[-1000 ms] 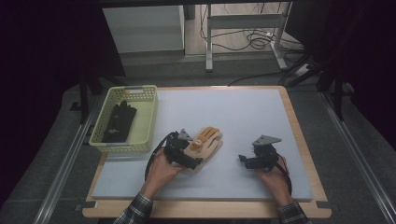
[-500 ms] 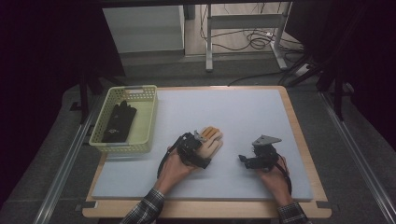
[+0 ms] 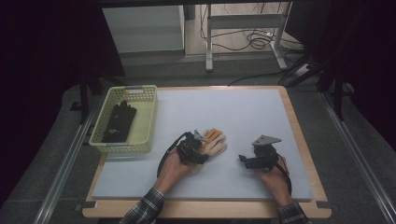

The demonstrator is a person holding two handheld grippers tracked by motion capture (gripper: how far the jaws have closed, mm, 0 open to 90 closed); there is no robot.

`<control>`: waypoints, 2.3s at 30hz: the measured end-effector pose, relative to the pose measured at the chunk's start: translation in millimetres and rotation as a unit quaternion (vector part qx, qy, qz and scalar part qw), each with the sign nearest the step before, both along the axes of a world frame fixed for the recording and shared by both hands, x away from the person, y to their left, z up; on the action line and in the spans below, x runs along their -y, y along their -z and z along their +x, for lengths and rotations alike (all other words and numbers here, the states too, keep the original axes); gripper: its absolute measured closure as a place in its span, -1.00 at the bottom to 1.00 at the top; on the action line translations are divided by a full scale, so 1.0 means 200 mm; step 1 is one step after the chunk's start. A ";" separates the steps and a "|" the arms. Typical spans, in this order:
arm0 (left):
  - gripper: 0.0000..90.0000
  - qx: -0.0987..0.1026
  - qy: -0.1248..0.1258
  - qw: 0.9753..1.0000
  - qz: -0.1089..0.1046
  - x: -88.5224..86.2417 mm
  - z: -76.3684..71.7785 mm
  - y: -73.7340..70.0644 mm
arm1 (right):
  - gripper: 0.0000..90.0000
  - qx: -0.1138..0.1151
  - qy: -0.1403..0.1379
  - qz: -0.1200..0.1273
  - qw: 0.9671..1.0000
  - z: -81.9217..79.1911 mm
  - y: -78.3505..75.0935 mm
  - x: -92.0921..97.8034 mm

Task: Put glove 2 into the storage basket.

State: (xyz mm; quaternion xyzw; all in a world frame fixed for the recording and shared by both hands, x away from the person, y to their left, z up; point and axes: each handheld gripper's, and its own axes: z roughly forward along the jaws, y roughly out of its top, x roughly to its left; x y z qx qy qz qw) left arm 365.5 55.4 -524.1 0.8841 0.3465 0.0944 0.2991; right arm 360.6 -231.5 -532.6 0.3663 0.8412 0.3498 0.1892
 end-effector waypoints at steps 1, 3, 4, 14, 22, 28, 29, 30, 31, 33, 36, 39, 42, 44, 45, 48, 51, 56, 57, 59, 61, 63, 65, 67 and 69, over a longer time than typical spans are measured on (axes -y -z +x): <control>0.04 -0.001 0.001 1.000 0.001 0.00 0.00 0.00 | -0.58 0.000 0.000 0.000 1.000 0.00 0.00 0.00; 0.16 -0.001 0.003 1.000 0.005 0.01 -0.01 -0.01 | -0.57 0.000 0.000 -0.001 1.000 0.00 0.00 0.00; 0.23 -0.001 0.005 1.000 0.005 0.01 -0.01 -0.01 | -0.57 0.000 0.000 -0.001 1.000 0.00 0.00 0.00; 0.34 -0.002 -0.015 1.000 -0.018 -0.04 0.01 -0.05 | -0.57 0.000 0.000 0.000 1.000 0.00 0.00 0.00; 0.32 0.002 -0.035 0.999 -0.020 -0.12 0.06 -0.16 | -0.57 0.000 0.000 -0.001 1.000 0.00 0.00 0.00; 0.30 0.005 -0.064 0.998 -0.024 -0.20 0.10 -0.25 | -0.57 0.000 0.000 0.000 1.000 0.00 0.00 0.00; 0.30 0.006 -0.070 0.997 -0.026 -0.22 0.10 -0.27 | -0.57 0.000 0.000 0.000 1.000 0.00 0.00 0.00; 0.30 0.007 -0.075 0.997 -0.027 -0.24 0.11 -0.28 | -0.57 0.000 0.000 0.000 1.000 0.00 0.00 0.00; 0.30 0.007 -0.079 0.996 -0.027 -0.25 0.11 -0.29 | -0.58 -0.001 0.000 0.000 1.000 0.00 0.00 0.00; 0.29 0.010 -0.088 0.996 -0.024 -0.29 0.13 -0.31 | -0.58 0.000 0.000 -0.001 1.000 0.00 0.00 0.00; 0.29 0.013 -0.103 0.994 -0.022 -0.34 0.15 -0.35 | -0.58 0.001 0.000 0.000 1.000 0.00 0.00 0.00; 0.29 0.017 -0.117 0.993 -0.022 -0.39 0.16 -0.39 | -0.58 0.000 0.000 0.000 1.000 0.00 0.00 0.00; 0.29 0.021 -0.131 0.991 -0.025 -0.44 0.18 -0.43 | -0.58 0.000 0.000 0.000 1.000 0.00 0.00 0.00; 0.29 0.024 -0.140 0.989 -0.027 -0.48 0.19 -0.45 | -0.58 0.001 -0.001 0.000 1.000 0.00 0.00 0.00; 0.29 0.024 -0.144 0.989 -0.026 -0.49 0.19 -0.46 | -0.58 0.001 -0.001 -0.001 1.000 0.00 0.00 0.00; 0.28 0.026 -0.158 0.987 -0.027 -0.54 0.20 -0.49 | -0.58 0.001 -0.001 0.000 1.000 0.00 0.00 0.00; 0.28 0.028 -0.173 0.984 -0.028 -0.60 0.22 -0.51 | -0.58 0.002 -0.001 0.000 1.000 0.00 0.00 0.00; 0.27 0.031 -0.193 0.980 -0.025 -0.68 0.23 -0.54 | -0.58 0.002 -0.001 0.000 1.000 0.00 0.00 0.00; 0.27 0.032 -0.199 0.979 -0.025 -0.71 0.23 -0.54 | -0.58 0.002 -0.001 0.000 1.000 0.00 0.00 0.00; 0.27 0.033 -0.206 0.978 -0.023 -0.75 0.24 -0.55 | -0.58 0.002 -0.001 0.000 1.000 0.00 0.00 0.00; 0.27 0.035 -0.217 0.975 -0.023 -0.79 0.25 -0.56 | -0.58 0.002 -0.001 0.000 1.000 0.00 0.00 0.00; 0.27 0.035 -0.227 0.973 -0.023 -0.84 0.25 -0.56 | -0.58 0.002 -0.001 0.001 1.000 0.00 0.00 0.00; 0.26 0.035 -0.240 0.970 -0.023 -0.88 0.26 -0.56 | -0.58 0.002 -0.001 0.001 1.000 0.00 0.00 0.00; 0.26 0.037 -0.252 0.967 -0.024 -0.93 0.27 -0.56 | -0.58 0.002 -0.001 0.001 1.000 0.00 0.00 0.00; 0.26 0.037 -0.264 0.964 -0.020 -0.99 0.28 -0.56 | -0.58 0.002 -0.001 0.000 1.000 0.00 0.00 0.00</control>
